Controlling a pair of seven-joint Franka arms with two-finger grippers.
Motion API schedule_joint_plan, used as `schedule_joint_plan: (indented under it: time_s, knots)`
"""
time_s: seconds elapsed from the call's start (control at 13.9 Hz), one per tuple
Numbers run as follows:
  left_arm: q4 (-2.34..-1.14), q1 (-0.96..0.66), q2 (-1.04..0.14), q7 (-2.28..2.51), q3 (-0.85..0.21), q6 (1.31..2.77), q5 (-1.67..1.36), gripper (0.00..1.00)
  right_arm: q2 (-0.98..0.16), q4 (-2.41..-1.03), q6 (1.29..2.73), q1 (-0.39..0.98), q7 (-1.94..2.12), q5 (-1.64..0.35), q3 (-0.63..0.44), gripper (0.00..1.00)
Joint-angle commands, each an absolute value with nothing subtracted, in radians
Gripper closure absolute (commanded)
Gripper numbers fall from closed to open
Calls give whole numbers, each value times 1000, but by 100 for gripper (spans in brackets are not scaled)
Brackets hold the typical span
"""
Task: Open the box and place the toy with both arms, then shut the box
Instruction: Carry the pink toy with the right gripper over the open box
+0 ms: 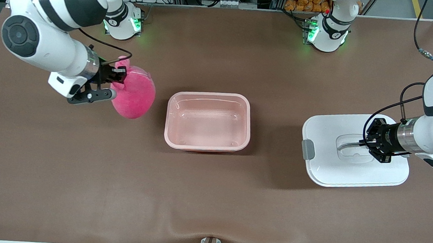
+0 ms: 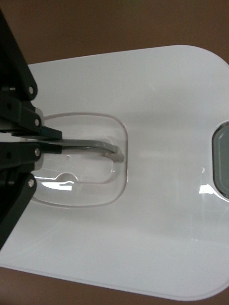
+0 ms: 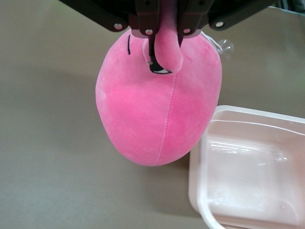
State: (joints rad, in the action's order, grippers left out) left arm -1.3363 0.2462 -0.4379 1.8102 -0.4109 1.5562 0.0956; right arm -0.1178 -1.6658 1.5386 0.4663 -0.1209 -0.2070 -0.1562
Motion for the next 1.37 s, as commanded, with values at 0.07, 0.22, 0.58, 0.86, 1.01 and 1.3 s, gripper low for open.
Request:
schedule_joint_plan:
  time_s: [0.07, 0.22, 0.58, 0.86, 1.01, 1.3]
  knots:
    - [-1336, 262, -417, 1824, -410, 1548, 77, 100, -161, -1545, 1517, 495, -248, -302, -169, 100]
    - [-1338, 264, -410, 1828, -410, 1546, 75, 100, -187, -1505, 1520, 520, -282, -307, -169, 100]
    - [-1339, 259, -400, 1864, -419, 1543, 71, 100, -336, -1352, 1528, 580, -437, -357, -170, 100]
    - [-1338, 256, -400, 1865, -419, 1543, 51, 100, -458, -1215, 1532, 598, -500, -360, -169, 100]
    - [-1338, 259, -396, 1865, -420, 1543, 40, 100, -492, -1197, 1540, 609, -508, -360, -169, 100]
    - [-1338, 259, -396, 1868, -420, 1543, 23, 100, -535, -1197, 1580, 629, -511, -360, -169, 100]
